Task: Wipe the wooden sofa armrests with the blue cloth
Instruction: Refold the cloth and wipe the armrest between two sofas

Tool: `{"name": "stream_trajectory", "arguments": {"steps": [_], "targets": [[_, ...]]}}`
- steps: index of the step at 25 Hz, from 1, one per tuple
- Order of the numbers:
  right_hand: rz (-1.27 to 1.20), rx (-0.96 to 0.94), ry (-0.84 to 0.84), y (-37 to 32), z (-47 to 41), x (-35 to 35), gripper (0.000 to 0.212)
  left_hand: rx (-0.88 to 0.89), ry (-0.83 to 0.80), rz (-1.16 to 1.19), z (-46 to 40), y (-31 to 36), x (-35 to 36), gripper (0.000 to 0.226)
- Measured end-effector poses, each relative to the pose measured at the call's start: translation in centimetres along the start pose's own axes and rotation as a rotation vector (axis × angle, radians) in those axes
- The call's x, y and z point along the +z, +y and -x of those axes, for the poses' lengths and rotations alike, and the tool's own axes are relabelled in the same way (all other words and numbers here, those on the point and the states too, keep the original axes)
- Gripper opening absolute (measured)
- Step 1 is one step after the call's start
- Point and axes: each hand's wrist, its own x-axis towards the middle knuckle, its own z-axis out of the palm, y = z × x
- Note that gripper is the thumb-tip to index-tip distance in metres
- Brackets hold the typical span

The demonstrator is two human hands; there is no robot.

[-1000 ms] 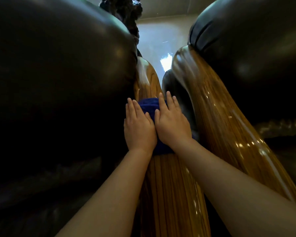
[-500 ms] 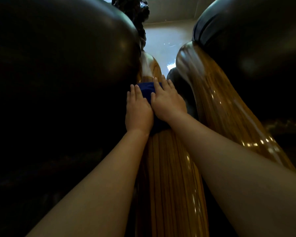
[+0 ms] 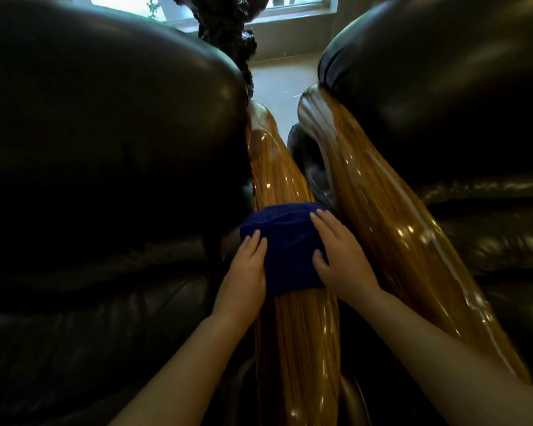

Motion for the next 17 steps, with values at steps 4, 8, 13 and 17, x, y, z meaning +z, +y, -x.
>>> {"name": "stream_trajectory", "arguments": {"steps": [4,8,13,17], "targets": [[0.084,-0.035,-0.084,0.3,-0.2,-2.1,0.048,-0.001,0.114,-0.071,0.1,1.1,-0.9,0.052],[0.132,-0.001,-0.005,-0.8,0.5,-1.9,0.036,-0.010,0.217,-0.095,0.5,2.3,-0.5,0.032],[0.193,-0.002,-0.146,-1.2,2.9,-3.7,0.018,-0.104,0.105,-0.064,1.9,3.4,-1.7,0.024],[0.128,0.096,-0.167,-3.0,2.5,-7.3,0.018,-0.151,0.035,0.032,2.5,5.1,-5.3,0.023]]}}
